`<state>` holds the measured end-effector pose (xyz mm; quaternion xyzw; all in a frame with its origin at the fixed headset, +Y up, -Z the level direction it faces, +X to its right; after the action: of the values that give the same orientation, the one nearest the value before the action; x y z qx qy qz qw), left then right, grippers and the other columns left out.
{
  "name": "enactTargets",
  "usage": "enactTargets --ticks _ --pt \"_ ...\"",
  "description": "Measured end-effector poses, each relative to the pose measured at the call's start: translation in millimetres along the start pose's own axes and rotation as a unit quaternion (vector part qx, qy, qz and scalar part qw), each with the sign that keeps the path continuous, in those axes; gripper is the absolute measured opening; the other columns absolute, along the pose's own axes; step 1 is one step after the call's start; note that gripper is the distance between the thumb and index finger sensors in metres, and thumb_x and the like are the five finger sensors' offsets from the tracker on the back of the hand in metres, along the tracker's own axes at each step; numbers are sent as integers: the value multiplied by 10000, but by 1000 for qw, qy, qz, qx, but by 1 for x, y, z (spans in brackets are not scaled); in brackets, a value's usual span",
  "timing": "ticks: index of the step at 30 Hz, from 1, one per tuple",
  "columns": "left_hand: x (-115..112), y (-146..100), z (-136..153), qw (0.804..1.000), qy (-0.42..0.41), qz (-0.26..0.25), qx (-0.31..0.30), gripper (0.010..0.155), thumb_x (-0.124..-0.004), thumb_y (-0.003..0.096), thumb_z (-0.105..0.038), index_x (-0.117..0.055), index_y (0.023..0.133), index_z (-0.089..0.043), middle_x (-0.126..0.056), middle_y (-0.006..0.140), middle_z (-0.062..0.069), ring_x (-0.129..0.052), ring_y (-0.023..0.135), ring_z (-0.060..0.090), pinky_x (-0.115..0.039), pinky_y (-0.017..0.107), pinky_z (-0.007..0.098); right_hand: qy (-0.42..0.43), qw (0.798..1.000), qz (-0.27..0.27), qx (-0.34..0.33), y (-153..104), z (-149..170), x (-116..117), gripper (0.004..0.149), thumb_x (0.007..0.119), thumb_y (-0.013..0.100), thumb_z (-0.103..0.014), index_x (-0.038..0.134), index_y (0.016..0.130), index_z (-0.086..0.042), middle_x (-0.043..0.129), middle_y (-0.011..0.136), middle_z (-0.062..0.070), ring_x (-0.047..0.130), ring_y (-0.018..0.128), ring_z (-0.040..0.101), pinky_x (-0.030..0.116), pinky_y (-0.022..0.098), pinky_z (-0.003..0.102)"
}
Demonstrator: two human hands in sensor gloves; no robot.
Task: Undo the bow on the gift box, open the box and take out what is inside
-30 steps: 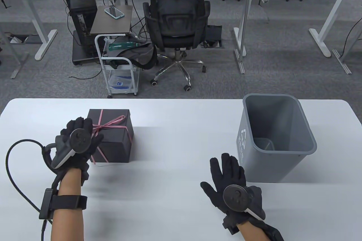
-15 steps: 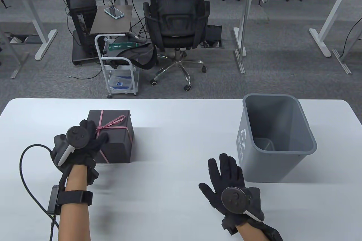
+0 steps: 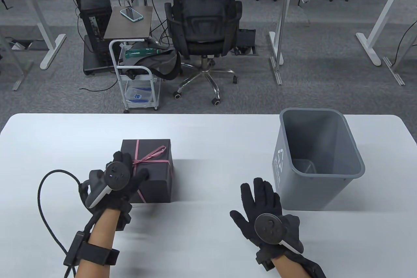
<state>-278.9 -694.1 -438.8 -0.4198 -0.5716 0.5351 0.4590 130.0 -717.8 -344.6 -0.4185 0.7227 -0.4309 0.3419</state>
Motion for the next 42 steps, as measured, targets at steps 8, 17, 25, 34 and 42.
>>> enactTargets --ticks 8,17,25,34,42 --pt "-8 -32 -64 999 24 7 -33 851 -628 596 -671 -524 1178 -59 -490 1240 276 -692 975 551 -662 731 562 2 1000 0 5 0 2 0 808 631 596 -601 415 1210 -123 274 1196 286 322 1064 584 386 724 712" --pt "-19 -60 -114 999 15 0 -47 856 -628 602 -675 -524 1176 -49 -487 1234 287 -703 955 558 -673 719 560 0 1000 -1 6 0 2 0 809 632 595 -600 415 1210 -121 272 1196 287 323 1062 584 386 724 711" --pt "-23 -72 -132 999 18 5 -44 857 -619 608 -680 -512 1181 -52 -477 1237 288 -698 961 557 -673 721 561 3 1000 4 3 -1 1 -3 807 632 596 -600 413 1210 -123 272 1196 286 320 1062 586 386 724 711" --pt "-5 -80 -108 992 -89 25 -90 866 -574 619 -687 -348 1222 -109 -315 1262 309 -532 1062 576 -592 746 623 7 1000 11 2 -1 0 -6 807 632 596 -600 415 1210 -124 269 1197 285 317 1062 586 382 725 712" --pt "1 -104 -76 957 -68 -152 -237 528 -693 630 -396 -634 1115 -196 -535 1225 173 -661 1057 429 -669 728 574 3 1000 14 4 -1 0 -7 806 638 597 -596 408 1209 -124 269 1198 283 315 1061 588 376 725 713"
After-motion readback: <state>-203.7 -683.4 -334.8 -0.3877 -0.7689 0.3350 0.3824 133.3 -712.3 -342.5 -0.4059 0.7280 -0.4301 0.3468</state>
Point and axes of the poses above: the tracker on the back of each hand, its own z axis roughly to the little-finger side, its own y axis roughly from the wrist to the fingertips, x = y × z, the point moved 2 cm from there along y, roughly from the wrist to the fingertips
